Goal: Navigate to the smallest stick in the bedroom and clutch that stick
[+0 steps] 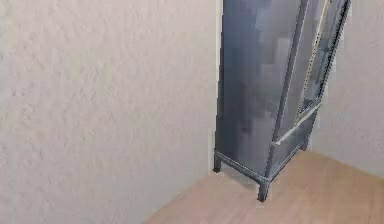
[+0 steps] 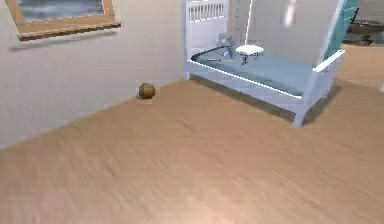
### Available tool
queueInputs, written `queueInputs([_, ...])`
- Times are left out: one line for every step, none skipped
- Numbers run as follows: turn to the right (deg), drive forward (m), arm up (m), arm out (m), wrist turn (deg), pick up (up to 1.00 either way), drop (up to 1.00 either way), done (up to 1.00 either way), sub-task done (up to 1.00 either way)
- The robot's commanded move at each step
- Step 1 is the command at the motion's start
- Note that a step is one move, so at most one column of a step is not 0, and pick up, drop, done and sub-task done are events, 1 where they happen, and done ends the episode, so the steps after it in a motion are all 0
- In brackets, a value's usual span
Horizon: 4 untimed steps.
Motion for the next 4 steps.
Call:
queueInputs([45.0,0.0,0.0,0.0,0.0,0.0,0.0,0.0,0.0])
queueInputs([24.0,0.0,0.0,0.0,0.0,0.0,0.0,0.0,0.0])
queueInputs([0.0,0.1,0.0,0.0,0.0,0.0,0.0,0.0,0.0])
queueInputs([30.0,0.0,0.0,0.0,0.0,0.0,0.0,0.0,0.0])
